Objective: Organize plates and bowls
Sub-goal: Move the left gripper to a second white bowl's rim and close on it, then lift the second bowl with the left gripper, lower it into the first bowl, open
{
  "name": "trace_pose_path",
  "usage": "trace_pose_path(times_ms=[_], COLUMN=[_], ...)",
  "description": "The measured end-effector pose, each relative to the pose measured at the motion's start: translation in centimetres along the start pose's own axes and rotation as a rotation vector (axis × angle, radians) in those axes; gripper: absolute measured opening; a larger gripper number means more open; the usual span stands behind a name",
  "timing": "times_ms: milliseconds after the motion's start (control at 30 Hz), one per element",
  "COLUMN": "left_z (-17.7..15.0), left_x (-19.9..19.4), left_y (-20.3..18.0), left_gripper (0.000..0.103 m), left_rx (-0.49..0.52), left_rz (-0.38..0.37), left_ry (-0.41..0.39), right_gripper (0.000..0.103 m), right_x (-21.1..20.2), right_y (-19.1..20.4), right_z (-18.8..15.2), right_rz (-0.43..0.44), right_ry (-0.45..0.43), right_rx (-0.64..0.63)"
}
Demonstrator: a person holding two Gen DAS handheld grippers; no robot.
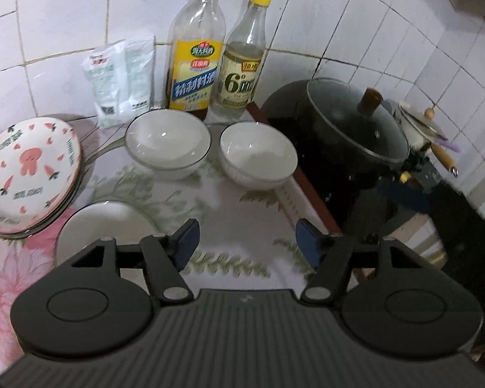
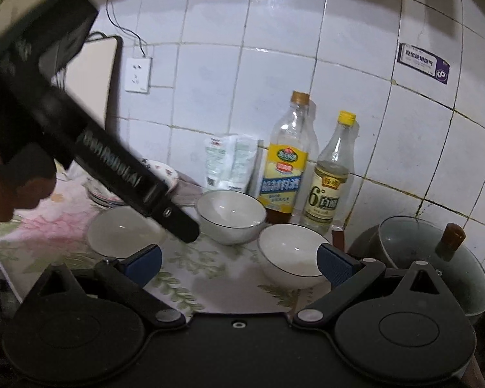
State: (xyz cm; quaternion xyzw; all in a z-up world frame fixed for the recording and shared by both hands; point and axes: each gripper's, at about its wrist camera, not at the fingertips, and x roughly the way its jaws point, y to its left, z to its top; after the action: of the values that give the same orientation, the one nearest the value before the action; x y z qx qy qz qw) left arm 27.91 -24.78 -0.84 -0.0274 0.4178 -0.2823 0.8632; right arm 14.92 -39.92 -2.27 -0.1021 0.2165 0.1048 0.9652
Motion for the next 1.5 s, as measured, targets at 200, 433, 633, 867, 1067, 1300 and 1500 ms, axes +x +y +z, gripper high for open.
trace_pose_path(times_ms=[200, 433, 633, 867, 1067, 1300, 1500], left_z=[0.9, 1.5, 2.3, 2.9, 2.7, 2.5, 2.4], left_x=[3.1, 8.0, 11.2, 13.9, 15.4, 15.8, 13.3], left_y=[-0.1, 0.7, 1.0, 1.6, 2.2, 2.1, 1.3], left_gripper=[0.065, 0.065, 0.064, 0.055, 0.034, 0.026, 0.026], left_rx=[-0.041, -0.173, -0.221, -0.257, -0.29, -0.246, -0.166], left_rz=[-0.035, -0.083, 0.008, 0.043, 0.031, -0.002, -0.048], left_ry=[-0.049, -0.022, -0.049, -0.028, 0.0, 0.01, 0.028], right_gripper=[0.103, 0.103, 0.103, 0.103, 0.103, 0.098, 0.098], right_x=[4.6, 10.3, 13.7, 16.6, 18.4, 19.1, 16.8], right_y=[-2.0, -3.7, -5.6, -7.5, -7.9, -8.3, -8.2], right_z=[-1.6, -3.3, -4.6, -5.4, -5.6, -5.4, -5.0], right_rz=[0.006, -0.013, -0.001, 0.0, -0.009, -0.002, 0.022], right_ry=[0.021, 0.088, 0.13, 0.145, 0.149, 0.17, 0.206], right_rx=[0.081, 0.109, 0.195, 0.239, 0.177, 0.185, 0.296])
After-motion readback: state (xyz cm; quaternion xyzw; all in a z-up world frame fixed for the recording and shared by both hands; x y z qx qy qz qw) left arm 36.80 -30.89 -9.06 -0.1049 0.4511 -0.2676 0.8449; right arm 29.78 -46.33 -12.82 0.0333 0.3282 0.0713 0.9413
